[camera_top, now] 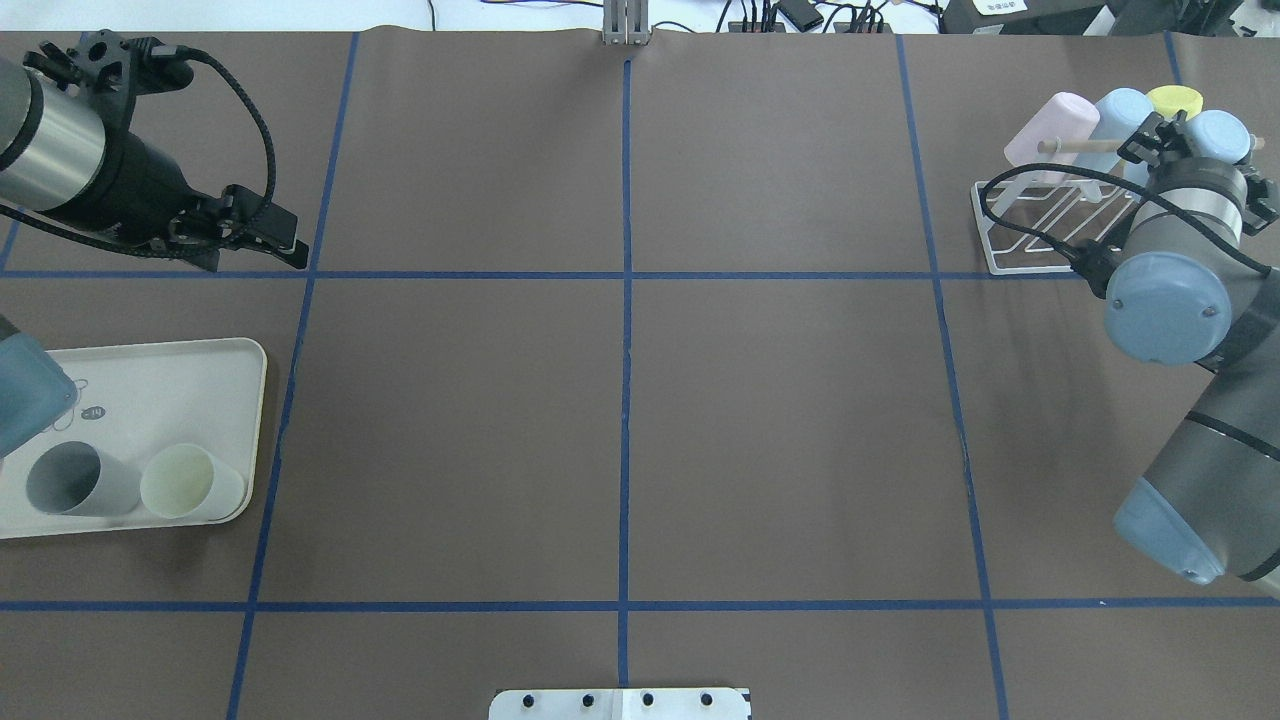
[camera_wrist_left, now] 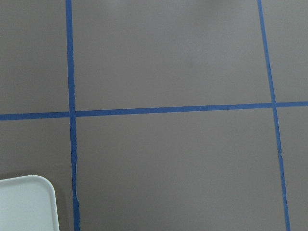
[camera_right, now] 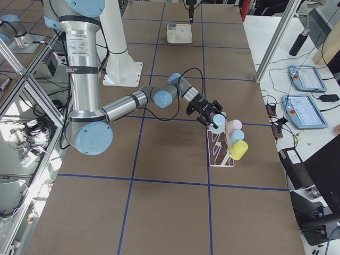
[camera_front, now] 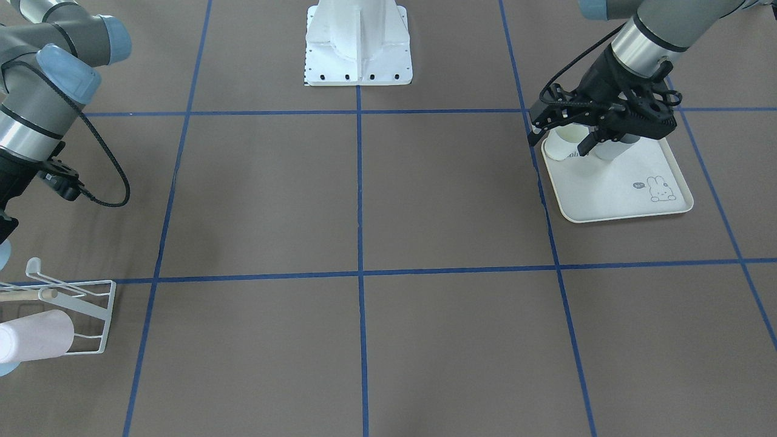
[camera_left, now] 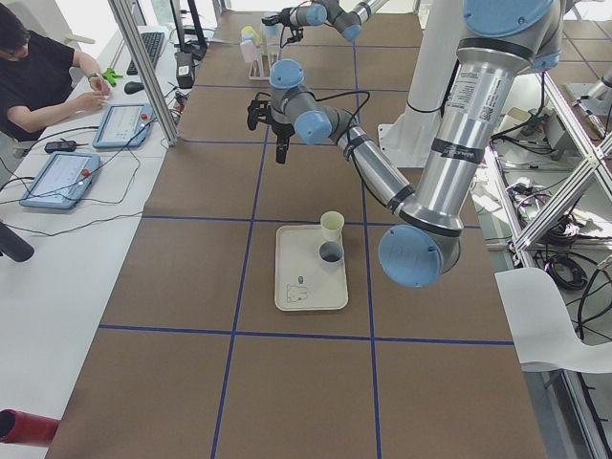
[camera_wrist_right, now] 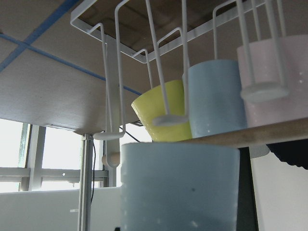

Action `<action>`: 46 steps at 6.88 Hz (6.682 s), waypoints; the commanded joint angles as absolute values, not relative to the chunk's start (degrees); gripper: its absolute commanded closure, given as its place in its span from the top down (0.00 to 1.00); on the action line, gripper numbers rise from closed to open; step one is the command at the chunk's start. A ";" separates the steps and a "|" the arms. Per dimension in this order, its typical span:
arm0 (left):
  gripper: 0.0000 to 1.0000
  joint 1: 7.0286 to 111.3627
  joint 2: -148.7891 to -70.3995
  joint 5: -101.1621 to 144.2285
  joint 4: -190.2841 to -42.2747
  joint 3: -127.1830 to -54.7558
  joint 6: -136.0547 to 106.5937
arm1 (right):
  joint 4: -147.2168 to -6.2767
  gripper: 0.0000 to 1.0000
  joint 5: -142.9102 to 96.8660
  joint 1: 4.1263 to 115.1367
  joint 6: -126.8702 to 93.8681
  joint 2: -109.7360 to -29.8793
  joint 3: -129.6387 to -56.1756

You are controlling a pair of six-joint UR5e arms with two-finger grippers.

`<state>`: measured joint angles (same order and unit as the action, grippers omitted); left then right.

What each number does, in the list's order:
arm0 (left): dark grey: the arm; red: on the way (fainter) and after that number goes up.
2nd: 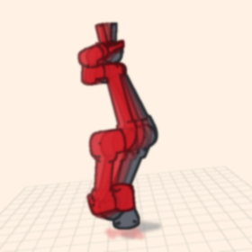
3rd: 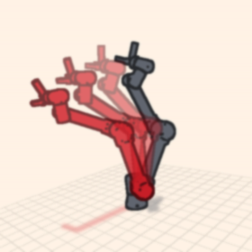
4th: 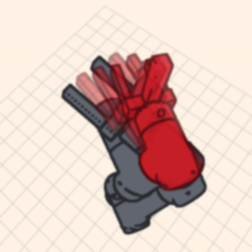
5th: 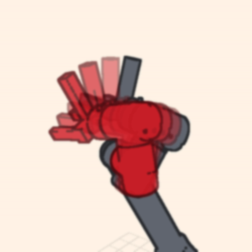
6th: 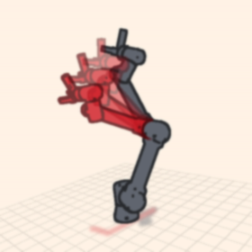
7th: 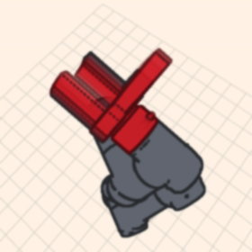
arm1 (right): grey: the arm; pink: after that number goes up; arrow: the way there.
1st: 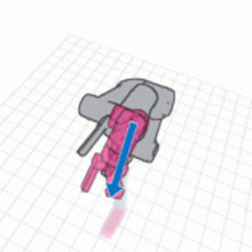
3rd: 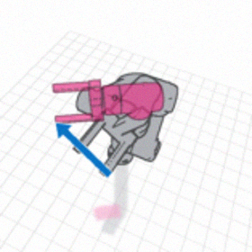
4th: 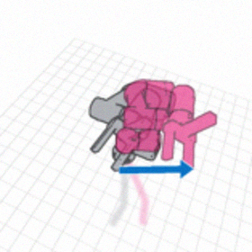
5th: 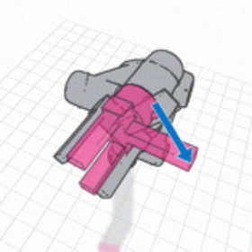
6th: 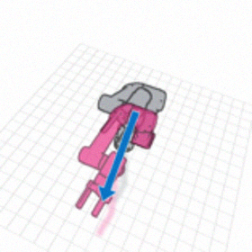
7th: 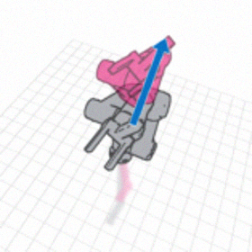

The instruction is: Transfer IKEA cup to right arm and place on rack

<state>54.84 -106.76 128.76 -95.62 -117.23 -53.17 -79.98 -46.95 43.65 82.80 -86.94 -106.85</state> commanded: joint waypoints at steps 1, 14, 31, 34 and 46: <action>1.00 54.84 -106.70 128.76 -95.62 -117.25 -53.17 | -79.98 0.25 -46.93 43.59 82.97 -86.48 -105.56; 1.00 54.76 -106.70 128.76 -95.71 -117.16 -53.61 | -79.89 0.87 -47.20 43.16 83.67 -84.64 -101.78; 1.00 52.48 -72.34 123.92 -126.81 -107.14 -31.99 | -63.63 0.99 -94.92 39.90 -19.25 -76.46 -112.24; 0.71 51.94 -69.62 124.10 -131.21 -107.23 -32.17 | -63.63 0.99 -94.92 39.73 -19.16 -76.64 -112.32; 0.00 57.79 -70.05 132.24 -132.38 -110.03 -36.05 | -62.67 1.00 -92.48 37.54 -18.89 -76.38 -111.80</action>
<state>53.44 -69.88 129.34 -133.45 -108.88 -37.69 -63.28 -93.89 38.35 -18.76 -76.50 -111.78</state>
